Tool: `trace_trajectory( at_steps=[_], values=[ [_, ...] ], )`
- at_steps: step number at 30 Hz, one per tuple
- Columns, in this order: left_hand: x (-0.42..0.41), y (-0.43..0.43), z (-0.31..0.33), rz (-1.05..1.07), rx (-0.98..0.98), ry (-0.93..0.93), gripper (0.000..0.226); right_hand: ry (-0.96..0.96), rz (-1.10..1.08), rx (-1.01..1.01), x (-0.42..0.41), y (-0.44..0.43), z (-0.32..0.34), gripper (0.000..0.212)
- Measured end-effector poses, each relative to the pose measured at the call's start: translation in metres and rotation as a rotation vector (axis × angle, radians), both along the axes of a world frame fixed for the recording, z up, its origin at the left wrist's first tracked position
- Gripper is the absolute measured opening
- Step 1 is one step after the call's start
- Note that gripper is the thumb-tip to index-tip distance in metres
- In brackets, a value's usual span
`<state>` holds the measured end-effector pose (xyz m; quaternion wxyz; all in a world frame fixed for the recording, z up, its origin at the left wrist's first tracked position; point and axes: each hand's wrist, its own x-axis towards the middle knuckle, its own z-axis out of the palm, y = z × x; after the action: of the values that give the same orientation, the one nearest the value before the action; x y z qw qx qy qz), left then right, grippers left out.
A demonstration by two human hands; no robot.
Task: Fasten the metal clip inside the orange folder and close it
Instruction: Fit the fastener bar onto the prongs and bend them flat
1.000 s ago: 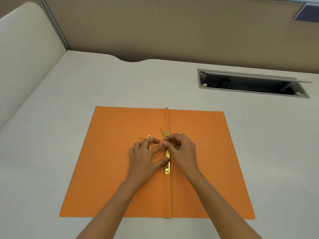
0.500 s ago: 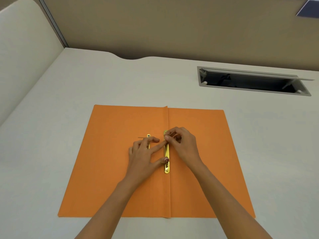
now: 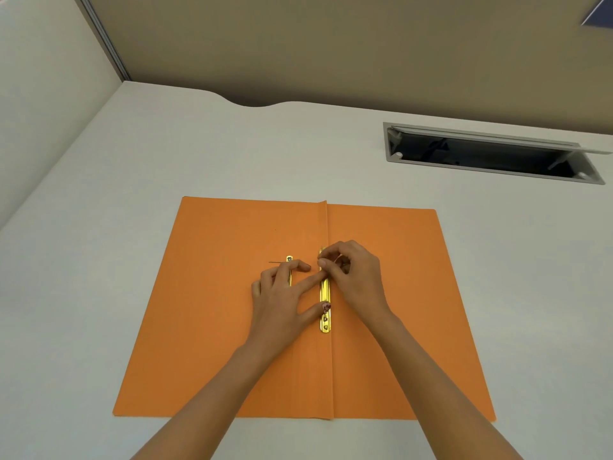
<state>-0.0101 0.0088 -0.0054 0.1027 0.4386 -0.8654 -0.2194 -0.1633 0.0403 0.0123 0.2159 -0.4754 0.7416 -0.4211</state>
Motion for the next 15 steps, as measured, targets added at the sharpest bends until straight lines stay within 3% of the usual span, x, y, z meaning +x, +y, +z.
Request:
trace_trajectory(
  at_steps=[7, 15],
  values=[
    [0.000, 0.003, -0.001, 0.011, -0.038, -0.014, 0.057, -0.011, -0.090, -0.047, -0.008, 0.006, -0.005, 0.005],
    [0.000, 0.004, -0.001, 0.003, -0.059, -0.031, 0.055, 0.187, -0.100, -0.110, -0.005, -0.001, -0.012, 0.006]
  ],
)
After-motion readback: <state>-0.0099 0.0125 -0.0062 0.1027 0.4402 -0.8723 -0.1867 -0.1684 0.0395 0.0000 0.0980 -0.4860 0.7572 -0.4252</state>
